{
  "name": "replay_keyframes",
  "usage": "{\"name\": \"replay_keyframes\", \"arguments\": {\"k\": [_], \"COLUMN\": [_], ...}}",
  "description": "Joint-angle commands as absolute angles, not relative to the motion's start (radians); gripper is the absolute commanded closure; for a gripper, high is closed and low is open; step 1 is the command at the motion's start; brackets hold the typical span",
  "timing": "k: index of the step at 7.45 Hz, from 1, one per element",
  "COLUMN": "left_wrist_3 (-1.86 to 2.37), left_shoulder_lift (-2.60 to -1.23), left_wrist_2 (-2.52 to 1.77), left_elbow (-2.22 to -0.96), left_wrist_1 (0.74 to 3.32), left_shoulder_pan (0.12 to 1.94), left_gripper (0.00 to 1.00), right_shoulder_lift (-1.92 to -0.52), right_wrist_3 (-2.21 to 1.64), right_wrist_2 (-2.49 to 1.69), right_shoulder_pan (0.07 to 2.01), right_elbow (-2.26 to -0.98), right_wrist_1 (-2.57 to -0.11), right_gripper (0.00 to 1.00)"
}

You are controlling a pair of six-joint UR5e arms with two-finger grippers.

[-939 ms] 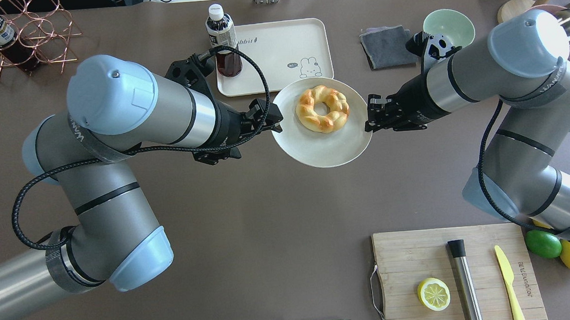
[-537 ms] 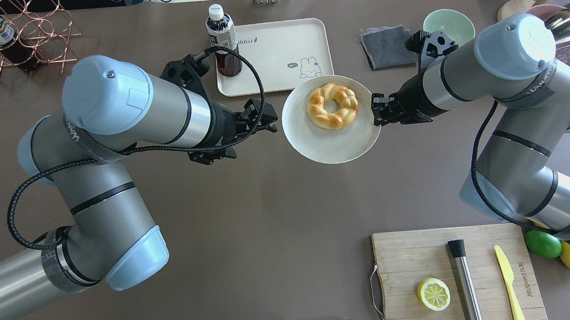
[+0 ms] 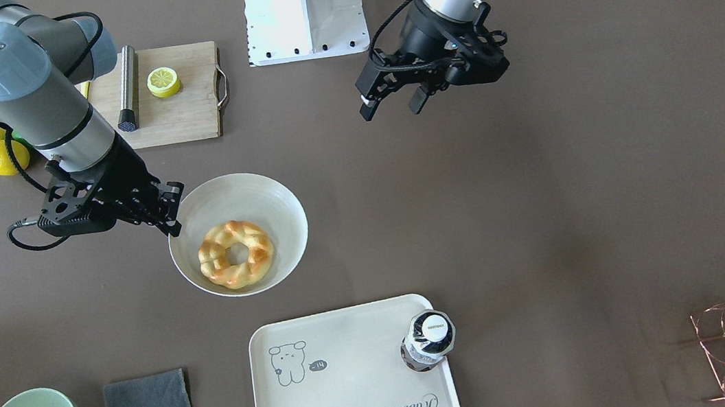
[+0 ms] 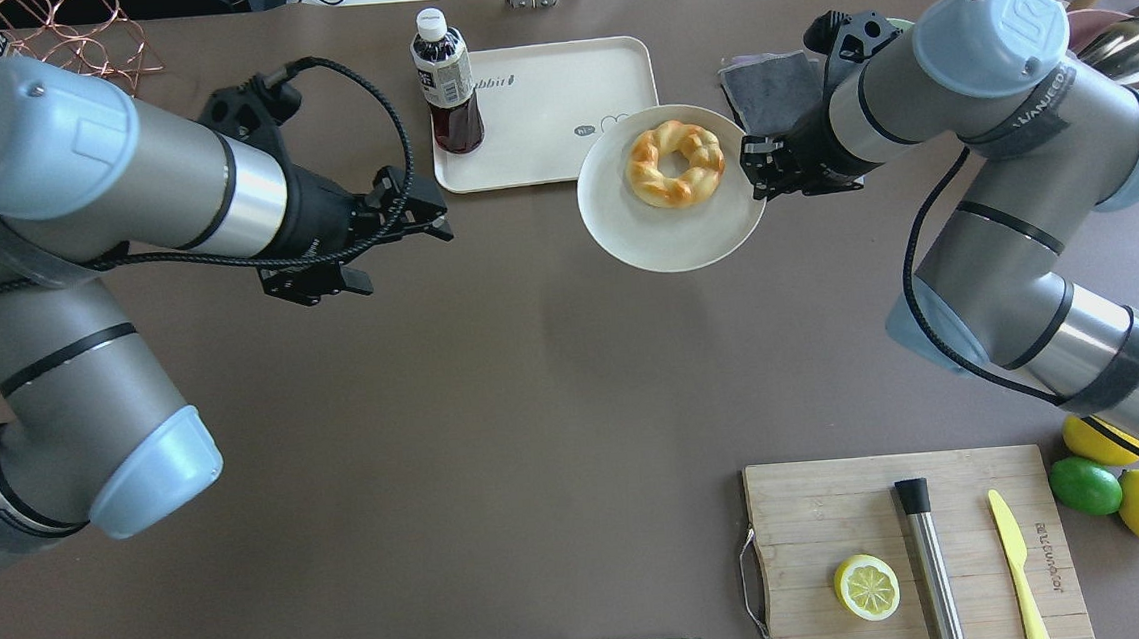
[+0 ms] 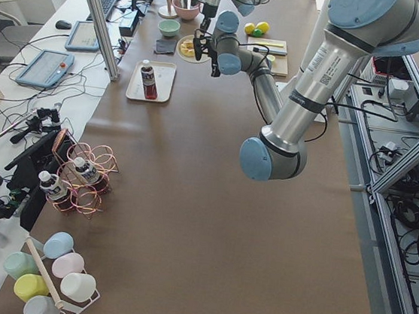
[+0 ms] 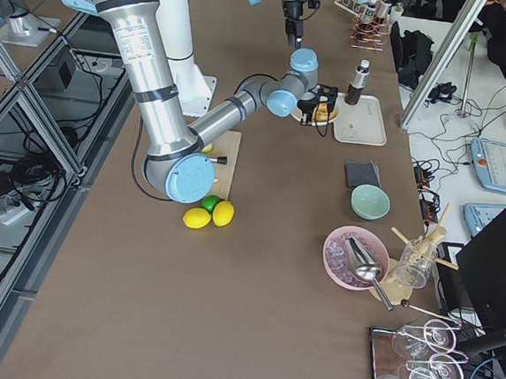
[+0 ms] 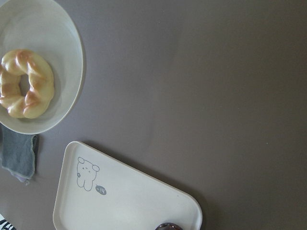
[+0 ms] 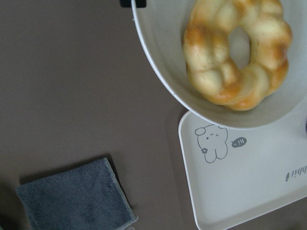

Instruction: Place donut on tray

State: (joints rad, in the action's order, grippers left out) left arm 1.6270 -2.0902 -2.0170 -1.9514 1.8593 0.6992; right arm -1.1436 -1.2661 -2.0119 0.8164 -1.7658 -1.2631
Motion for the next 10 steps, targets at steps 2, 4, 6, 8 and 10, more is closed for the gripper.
{"name": "replay_keyframes", "arguments": {"k": [2,4,6,8,10], "left_wrist_3": [1.288,1.014,0.802,0.634,0.534], "left_shoulder_lift": [-1.845,-1.703,-1.620,-1.612,-1.612], "left_wrist_2": [-2.179,-2.258,-2.276,-2.279,-2.283], "left_elbow": [-2.009,-2.002,-1.968,-1.886,-1.842], "left_wrist_1": [1.859,1.859,1.861,1.861,1.861], "left_shoulder_pan": [0.923,1.067,1.135,1.221,1.287], "left_gripper": [0.02,0.02,0.02,0.02,0.02], "right_shoulder_lift": [-1.008,-0.843,-0.755,-0.697,-0.637], "right_wrist_3": [-1.314,-1.344,-1.400,-1.434,-1.434], "right_wrist_2": [-2.013,-2.011,-2.017,-2.019,-2.010], "right_shoulder_pan": [0.888,0.896,0.903,0.904,0.885], "right_elbow": [-1.623,-1.420,-1.248,-1.013,-0.916], "right_wrist_1": [-1.261,-1.253,-1.153,-0.947,-0.931], "right_gripper": [1.00,1.00,1.00,1.00,1.00]}}
